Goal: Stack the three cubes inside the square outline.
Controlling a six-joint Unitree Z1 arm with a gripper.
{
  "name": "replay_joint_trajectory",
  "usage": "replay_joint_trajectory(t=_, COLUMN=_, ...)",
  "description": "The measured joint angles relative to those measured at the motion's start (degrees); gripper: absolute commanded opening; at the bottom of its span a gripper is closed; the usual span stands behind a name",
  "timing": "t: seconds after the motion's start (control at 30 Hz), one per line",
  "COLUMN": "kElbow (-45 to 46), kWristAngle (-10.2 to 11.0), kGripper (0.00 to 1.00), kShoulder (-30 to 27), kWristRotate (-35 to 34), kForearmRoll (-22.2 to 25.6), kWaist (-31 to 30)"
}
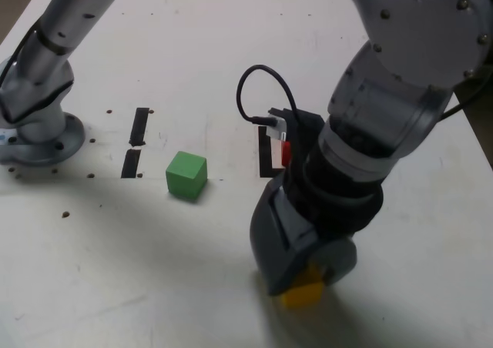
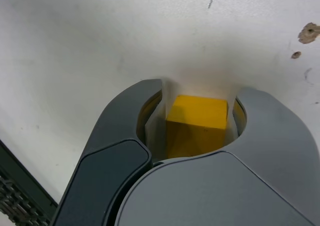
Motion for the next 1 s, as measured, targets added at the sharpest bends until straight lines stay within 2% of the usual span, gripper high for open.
replay_joint_trajectory(t=0.13, kElbow=-0.11, kWristAngle=0.69, kGripper=0.29, kShoulder=-0.73, kWristRotate=1.39, kForearmRoll=2.08, kWaist=0.53)
replay_joint_trajectory(t=0.2, kElbow=-0.11, kWristAngle=1.86, kGripper=0.29, kShoulder=-2.08, kWristRotate=2.69, kForearmRoll=4.26, kWaist=1.17)
replay_joint_trajectory(t=0.3, kElbow=0.03, kWristAngle=4.50, kGripper=0.29, kShoulder=-6.06, kWristRotate=6.79, kForearmRoll=7.58, kWaist=2.98)
replay_joint_trajectory(t=0.47, kElbow=2.74, kWristAngle=8.66, kGripper=0.29, kShoulder=-13.84, kWristRotate=15.99, kForearmRoll=9.69, kWaist=8.41)
replay_joint_trajectory(t=0.57, kElbow=3.80, kWristAngle=9.91, kGripper=0.29, kShoulder=-18.36, kWristRotate=20.09, kForearmRoll=10.01, kWaist=11.64)
replay_joint_trajectory(t=0.67, kElbow=4.91, kWristAngle=10.09, kGripper=0.29, kShoulder=-22.08, kWristRotate=25.01, kForearmRoll=10.01, kWaist=15.57)
replay_joint_trajectory(t=0.9, kElbow=7.24, kWristAngle=11.98, kGripper=0.29, kShoulder=-18.97, kWristRotate=33.20, kForearmRoll=9.19, kWaist=21.18)
replay_joint_trajectory(t=1.0, kElbow=7.08, kWristAngle=12.03, kGripper=0.29, kShoulder=-17.67, kWristRotate=36.13, kForearmRoll=8.83, kWaist=22.37)
